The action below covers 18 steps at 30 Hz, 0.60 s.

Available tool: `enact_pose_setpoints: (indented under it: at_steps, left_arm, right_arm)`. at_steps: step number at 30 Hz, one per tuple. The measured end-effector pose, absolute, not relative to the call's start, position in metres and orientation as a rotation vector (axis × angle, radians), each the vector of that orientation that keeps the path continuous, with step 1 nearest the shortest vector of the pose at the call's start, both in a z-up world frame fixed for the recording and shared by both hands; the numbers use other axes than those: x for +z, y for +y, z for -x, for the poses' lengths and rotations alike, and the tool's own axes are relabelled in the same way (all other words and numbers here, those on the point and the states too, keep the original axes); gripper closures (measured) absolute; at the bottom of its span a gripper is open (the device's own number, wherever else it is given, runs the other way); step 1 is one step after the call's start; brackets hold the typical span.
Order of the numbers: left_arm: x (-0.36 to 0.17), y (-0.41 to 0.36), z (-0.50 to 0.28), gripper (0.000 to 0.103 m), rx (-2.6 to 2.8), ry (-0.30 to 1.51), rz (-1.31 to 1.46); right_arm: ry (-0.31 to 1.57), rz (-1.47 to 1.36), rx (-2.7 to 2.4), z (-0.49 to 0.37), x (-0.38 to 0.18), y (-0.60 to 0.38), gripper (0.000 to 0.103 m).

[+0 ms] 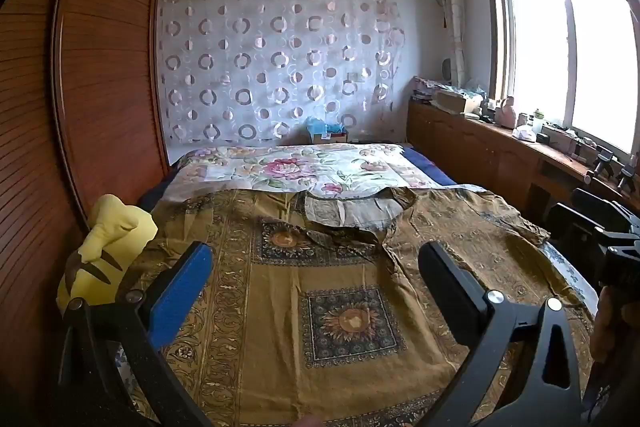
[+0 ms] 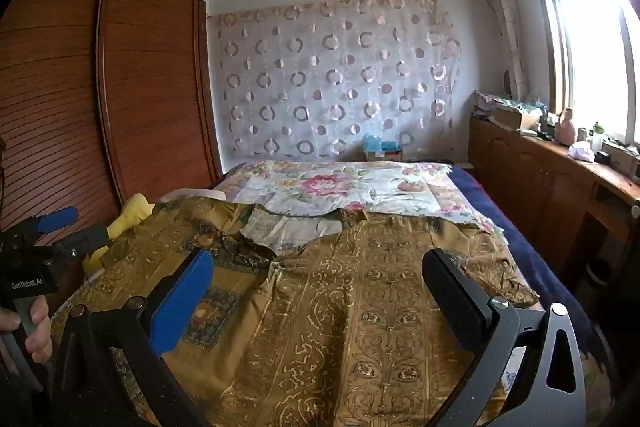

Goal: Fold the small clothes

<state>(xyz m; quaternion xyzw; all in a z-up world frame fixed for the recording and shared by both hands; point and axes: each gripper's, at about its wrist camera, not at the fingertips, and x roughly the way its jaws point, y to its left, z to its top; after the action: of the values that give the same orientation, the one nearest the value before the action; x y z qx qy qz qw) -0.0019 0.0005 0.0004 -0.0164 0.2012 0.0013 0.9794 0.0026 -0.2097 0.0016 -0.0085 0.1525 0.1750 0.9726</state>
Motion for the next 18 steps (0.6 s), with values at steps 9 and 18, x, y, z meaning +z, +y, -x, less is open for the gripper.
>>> enact_pose_setpoints:
  at_steps: [9, 18]
  left_arm:
    - [0.0005, -0.0001, 0.0010, 0.000, 0.010, 0.409, 0.025]
    - [0.0003, 0.0010, -0.0002, 0.000, 0.009, 0.408, 0.023]
  right_arm:
    - [0.306, 0.018, 0.356, -0.0016, 0.0046, -0.2100, 0.000]
    - [0.304, 0.014, 0.353, -0.0011, 0.0026, -0.2103, 0.000]
